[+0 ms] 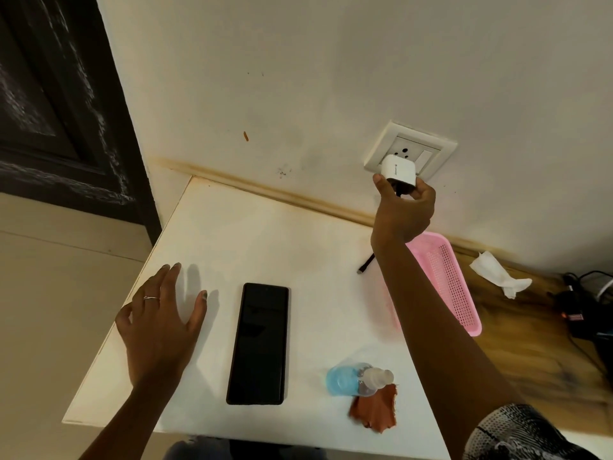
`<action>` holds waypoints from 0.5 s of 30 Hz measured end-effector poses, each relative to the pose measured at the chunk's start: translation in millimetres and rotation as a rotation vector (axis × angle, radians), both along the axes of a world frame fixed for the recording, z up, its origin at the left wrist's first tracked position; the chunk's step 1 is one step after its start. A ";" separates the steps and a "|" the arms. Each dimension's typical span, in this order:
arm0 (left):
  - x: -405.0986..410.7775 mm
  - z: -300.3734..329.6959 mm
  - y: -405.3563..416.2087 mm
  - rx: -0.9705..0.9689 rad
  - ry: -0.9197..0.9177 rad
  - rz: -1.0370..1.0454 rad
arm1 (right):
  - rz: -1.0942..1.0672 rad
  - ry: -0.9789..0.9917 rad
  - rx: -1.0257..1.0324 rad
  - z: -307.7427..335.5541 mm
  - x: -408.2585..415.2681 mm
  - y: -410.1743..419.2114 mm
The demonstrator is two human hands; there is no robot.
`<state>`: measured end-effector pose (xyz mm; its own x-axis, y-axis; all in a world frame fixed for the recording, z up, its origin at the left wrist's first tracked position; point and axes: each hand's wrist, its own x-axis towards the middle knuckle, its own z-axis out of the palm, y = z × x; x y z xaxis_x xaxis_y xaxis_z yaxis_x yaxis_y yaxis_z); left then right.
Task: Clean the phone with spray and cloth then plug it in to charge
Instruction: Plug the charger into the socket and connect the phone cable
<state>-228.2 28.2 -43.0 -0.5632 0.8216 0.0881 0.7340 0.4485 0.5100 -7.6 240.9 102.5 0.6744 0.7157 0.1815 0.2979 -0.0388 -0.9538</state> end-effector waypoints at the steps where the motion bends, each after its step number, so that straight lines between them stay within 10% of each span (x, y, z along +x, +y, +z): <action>1: 0.0 -0.4 -0.1 0.000 -0.003 0.002 | 0.008 -0.006 -0.010 3.4 0.3 2.0; 15: 1.2 -3.5 -0.3 0.031 0.006 -0.013 | 0.047 -0.156 -0.147 15.0 7.4 7.6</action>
